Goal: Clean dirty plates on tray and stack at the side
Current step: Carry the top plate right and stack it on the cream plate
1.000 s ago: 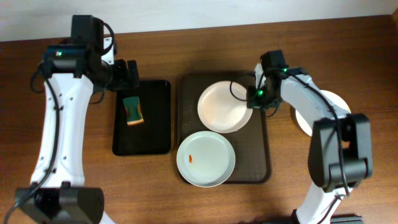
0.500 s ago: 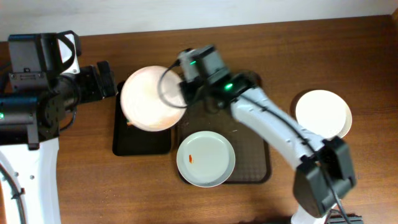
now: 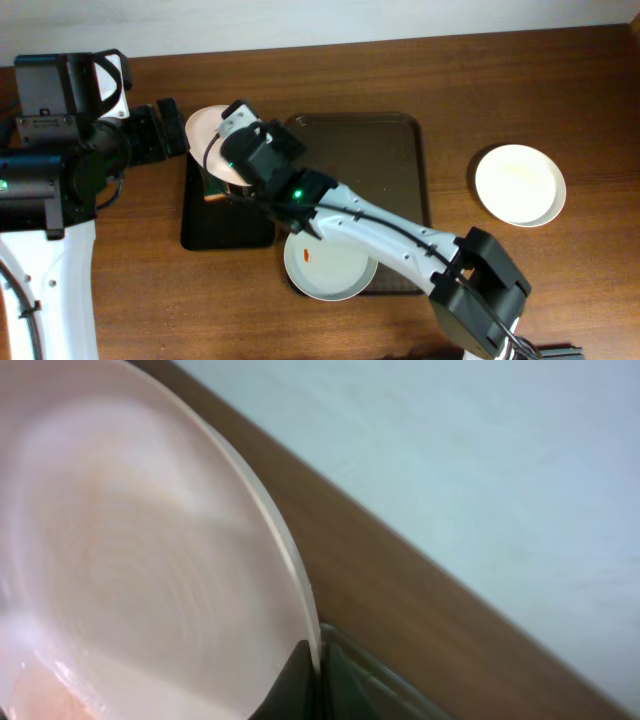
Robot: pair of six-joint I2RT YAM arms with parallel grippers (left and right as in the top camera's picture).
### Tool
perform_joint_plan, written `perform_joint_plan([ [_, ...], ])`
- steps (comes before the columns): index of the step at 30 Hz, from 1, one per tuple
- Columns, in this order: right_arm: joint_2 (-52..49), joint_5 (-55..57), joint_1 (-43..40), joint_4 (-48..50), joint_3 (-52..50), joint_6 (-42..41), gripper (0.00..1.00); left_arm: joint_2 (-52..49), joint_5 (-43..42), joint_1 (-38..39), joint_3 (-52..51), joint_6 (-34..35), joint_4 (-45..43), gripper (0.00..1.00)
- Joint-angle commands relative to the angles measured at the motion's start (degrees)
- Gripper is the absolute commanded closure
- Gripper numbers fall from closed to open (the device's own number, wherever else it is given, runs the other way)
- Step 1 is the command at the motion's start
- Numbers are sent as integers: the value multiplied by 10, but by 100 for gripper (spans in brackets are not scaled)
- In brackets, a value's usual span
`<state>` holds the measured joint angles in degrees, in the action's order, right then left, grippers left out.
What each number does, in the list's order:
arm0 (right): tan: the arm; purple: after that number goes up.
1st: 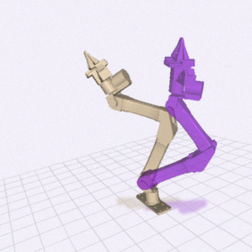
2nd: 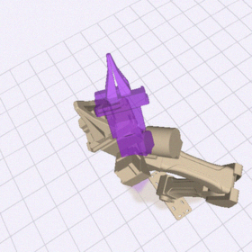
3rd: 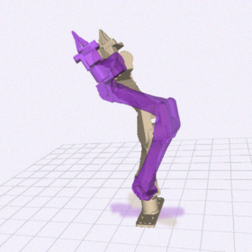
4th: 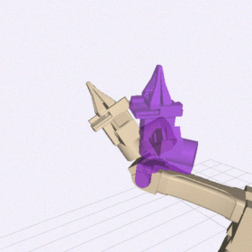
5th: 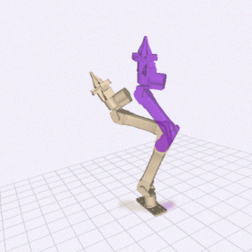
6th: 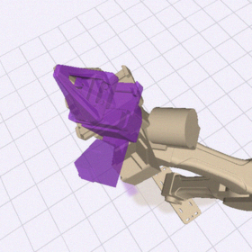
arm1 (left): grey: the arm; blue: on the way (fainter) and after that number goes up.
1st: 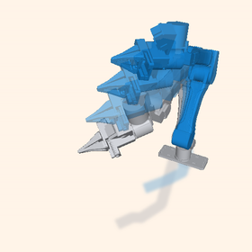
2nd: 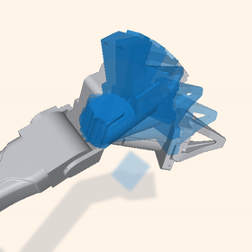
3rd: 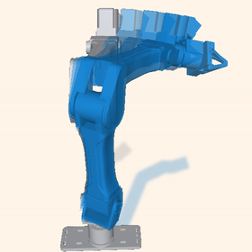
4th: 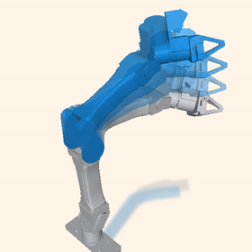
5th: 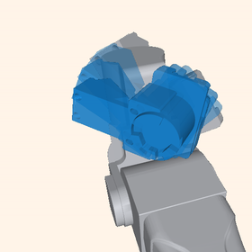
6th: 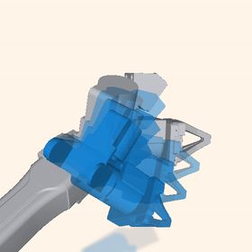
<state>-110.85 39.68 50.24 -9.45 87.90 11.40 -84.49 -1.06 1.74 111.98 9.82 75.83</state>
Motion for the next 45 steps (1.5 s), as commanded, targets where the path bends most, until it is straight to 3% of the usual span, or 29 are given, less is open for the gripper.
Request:
perform_joint_plan([
  [1,7,128,23,16,5,54,96,2,4,-2,5,-9,-1,0],
  [18,7,150,32,8,5,57,96,2,4,-2,5,-9,-1,0],
  [23,16,106,-14,-121,5,-122,96,2,4,-2,5,-9,-1,0],
  [29,127,-270,-173,-273,5,-273,96,2,4,-2,5,-9,-1,0],
  [33,173,-412,-324,-365,5,-324,96,2,4,-2,5,-9,-1,0],
  [38,162,-446,-540,-487,-4,-342,96,2,4,-2,5,-9,-1,0],
  [45,130,-447,-779,-454,-107,-339,96,2,4,-2,5,-9,-1,0],
])
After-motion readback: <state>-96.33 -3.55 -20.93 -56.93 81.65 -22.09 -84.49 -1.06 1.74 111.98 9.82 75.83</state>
